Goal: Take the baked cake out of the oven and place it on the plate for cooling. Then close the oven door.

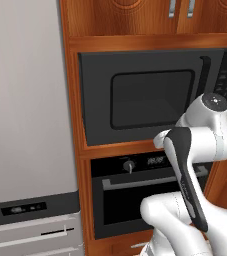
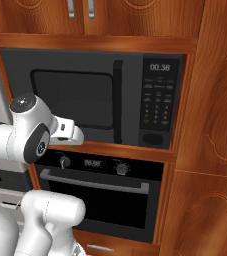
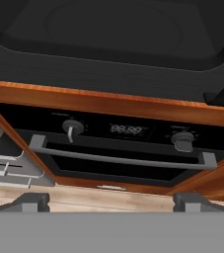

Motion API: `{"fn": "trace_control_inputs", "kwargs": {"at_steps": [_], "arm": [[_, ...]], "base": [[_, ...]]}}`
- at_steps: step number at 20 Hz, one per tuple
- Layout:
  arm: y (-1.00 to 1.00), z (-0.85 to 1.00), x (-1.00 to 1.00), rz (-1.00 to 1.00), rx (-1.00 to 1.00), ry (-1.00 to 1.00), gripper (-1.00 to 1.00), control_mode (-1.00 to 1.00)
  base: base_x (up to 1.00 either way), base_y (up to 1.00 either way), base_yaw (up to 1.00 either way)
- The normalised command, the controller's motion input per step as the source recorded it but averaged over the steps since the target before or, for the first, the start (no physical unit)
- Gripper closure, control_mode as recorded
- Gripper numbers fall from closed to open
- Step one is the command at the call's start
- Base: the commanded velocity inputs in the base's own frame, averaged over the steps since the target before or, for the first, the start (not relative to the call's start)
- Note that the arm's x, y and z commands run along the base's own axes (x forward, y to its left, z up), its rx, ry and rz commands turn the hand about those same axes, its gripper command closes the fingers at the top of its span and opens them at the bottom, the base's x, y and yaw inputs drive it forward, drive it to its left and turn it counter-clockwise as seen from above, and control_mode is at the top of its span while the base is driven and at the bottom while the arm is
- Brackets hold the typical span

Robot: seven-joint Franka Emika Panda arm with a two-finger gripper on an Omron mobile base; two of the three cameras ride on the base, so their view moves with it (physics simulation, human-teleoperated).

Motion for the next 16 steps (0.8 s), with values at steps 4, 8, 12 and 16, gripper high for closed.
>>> {"fn": "trace_control_inputs", "kwargs": {"at_steps": [4,8,12,16], "arm": [[0.00,0.00,0.00,0.00,0.00,0.00,-1.00,-1.00],[0.00,0.00,0.00,0.00,0.00,0.00,-1.00,-1.00],[0.00,0.00,0.00,0.00,0.00,0.00,-1.00,1.00],[0.00,0.00,0.00,0.00,0.00,0.00,-1.00,1.00]], "base": [[0.00,0.00,0.00],[0.00,0.00,0.00],[0.00,0.00,0.00],[0.00,0.00,0.00]]}}
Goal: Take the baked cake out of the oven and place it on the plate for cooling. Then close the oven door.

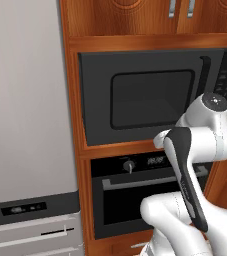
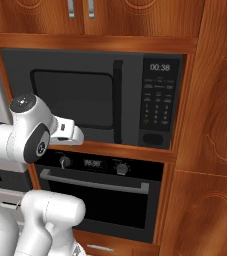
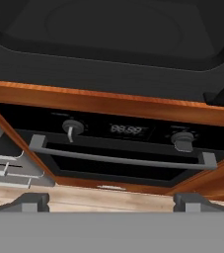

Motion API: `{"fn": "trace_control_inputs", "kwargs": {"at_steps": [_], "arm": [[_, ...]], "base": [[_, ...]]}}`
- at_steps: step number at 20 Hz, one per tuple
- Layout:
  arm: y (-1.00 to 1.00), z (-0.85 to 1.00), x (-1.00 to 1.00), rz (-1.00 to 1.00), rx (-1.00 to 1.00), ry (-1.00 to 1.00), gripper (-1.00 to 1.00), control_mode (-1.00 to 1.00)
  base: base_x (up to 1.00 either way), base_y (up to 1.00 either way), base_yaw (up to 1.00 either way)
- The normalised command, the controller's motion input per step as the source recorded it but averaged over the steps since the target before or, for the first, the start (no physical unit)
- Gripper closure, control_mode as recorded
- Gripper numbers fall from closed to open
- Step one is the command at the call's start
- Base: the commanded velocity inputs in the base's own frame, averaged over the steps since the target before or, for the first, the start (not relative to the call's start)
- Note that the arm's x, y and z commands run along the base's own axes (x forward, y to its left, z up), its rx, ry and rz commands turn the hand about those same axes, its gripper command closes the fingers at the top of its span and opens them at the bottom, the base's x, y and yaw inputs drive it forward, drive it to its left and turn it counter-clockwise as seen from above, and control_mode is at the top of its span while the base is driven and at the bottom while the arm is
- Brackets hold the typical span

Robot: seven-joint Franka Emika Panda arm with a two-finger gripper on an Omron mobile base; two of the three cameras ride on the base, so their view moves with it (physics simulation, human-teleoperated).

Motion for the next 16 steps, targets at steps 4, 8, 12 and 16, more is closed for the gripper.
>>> {"fn": "trace_control_inputs", "kwargs": {"at_steps": [4,8,12,16], "arm": [[0.00,0.00,0.00,0.00,0.00,0.00,-1.00,1.00],[0.00,0.00,0.00,0.00,0.00,0.00,-1.00,1.00],[0.00,0.00,0.00,0.00,0.00,0.00,-1.00,1.00],[0.00,0.00,0.00,0.00,0.00,0.00,-1.00,1.00]], "base": [[-0.02,0.00,0.00],[-0.48,-0.07,0.00],[-0.59,-0.17,0.00],[-0.24,-0.46,0.01]]}}
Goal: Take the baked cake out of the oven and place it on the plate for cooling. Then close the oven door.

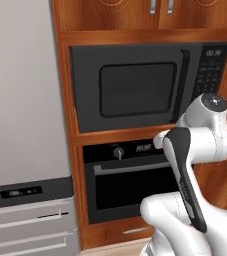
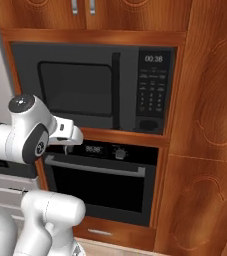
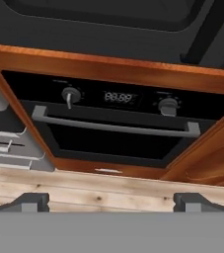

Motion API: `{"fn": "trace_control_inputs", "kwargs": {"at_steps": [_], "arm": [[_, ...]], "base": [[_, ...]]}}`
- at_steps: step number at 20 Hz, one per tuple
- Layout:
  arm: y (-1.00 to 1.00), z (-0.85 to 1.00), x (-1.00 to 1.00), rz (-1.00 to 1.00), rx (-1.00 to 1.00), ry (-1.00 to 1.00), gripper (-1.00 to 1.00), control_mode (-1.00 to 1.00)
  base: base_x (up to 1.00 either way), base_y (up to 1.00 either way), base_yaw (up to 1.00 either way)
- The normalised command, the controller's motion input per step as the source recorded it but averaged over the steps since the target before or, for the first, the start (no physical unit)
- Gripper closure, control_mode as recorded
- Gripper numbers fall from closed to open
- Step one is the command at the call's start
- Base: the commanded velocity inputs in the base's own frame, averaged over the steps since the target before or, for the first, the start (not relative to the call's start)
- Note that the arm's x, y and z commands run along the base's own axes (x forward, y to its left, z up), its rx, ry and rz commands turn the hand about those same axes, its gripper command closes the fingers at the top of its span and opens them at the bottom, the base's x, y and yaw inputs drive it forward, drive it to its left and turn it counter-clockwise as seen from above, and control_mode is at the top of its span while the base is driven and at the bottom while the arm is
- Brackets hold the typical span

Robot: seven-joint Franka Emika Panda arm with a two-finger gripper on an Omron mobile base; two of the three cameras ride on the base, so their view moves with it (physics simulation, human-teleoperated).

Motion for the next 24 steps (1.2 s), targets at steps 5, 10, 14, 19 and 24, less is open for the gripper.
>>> {"fn": "trace_control_inputs", "kwargs": {"at_steps": [5,10,14,19,24], "arm": [[0.00,0.00,0.00,0.00,0.00,0.00,-1.00,1.00],[0.00,0.00,0.00,0.00,0.00,0.00,-1.00,1.00],[0.00,0.00,0.00,0.00,0.00,0.00,-1.00,1.00],[0.00,0.00,0.00,0.00,0.00,0.00,-1.00,1.00],[0.00,0.00,0.00,0.00,0.00,0.00,-1.00,1.00]], "base": [[-0.08,-0.69,0.05],[-0.06,-0.69,0.04],[0.00,-0.63,0.01],[0.04,-0.51,0.00],[0.11,-0.46,0.00]]}}
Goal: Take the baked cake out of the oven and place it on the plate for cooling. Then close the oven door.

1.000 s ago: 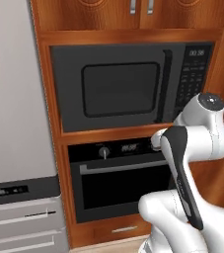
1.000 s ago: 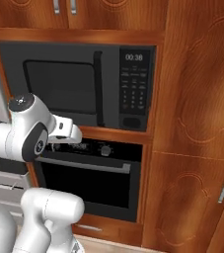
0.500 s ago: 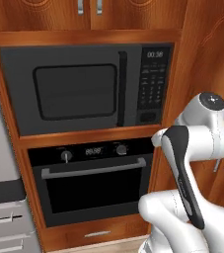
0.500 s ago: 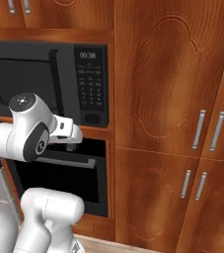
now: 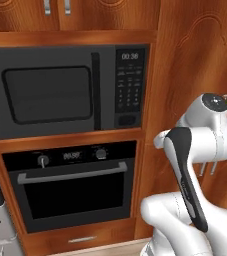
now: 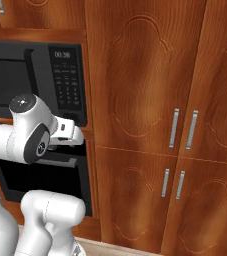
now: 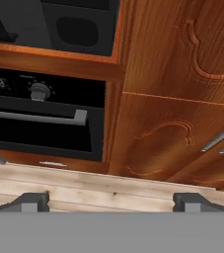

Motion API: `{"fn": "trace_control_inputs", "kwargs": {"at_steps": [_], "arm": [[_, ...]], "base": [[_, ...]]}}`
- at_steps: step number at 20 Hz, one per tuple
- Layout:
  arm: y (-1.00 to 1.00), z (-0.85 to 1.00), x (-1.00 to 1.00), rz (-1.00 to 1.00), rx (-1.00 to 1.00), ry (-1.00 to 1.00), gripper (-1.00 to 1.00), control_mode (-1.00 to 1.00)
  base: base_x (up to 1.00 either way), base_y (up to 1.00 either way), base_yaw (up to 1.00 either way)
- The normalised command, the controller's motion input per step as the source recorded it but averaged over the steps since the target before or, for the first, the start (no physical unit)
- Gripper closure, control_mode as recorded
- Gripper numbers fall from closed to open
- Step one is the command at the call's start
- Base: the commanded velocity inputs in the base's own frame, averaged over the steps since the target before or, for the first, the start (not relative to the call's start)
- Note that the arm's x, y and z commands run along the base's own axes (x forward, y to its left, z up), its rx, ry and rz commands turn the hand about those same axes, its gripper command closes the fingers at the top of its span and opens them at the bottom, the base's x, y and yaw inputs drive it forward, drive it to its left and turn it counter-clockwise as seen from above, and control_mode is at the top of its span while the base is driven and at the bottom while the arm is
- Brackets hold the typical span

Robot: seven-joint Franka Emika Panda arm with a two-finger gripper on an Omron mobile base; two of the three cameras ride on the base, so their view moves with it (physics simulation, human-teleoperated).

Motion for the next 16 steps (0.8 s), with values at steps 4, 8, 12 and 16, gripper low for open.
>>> {"fn": "trace_control_inputs", "kwargs": {"at_steps": [4,8,12,16], "arm": [[0.00,0.00,0.00,0.00,0.00,0.00,-1.00,1.00],[0.00,0.00,0.00,0.00,0.00,0.00,-1.00,1.00],[0.00,0.00,0.00,0.00,0.00,0.00,-1.00,1.00],[0.00,0.00,0.00,0.00,0.00,0.00,-1.00,1.00]], "base": [[0.17,-0.40,0.00],[0.29,-0.36,0.00],[0.24,-0.28,0.00],[0.23,-0.24,0.00]]}}
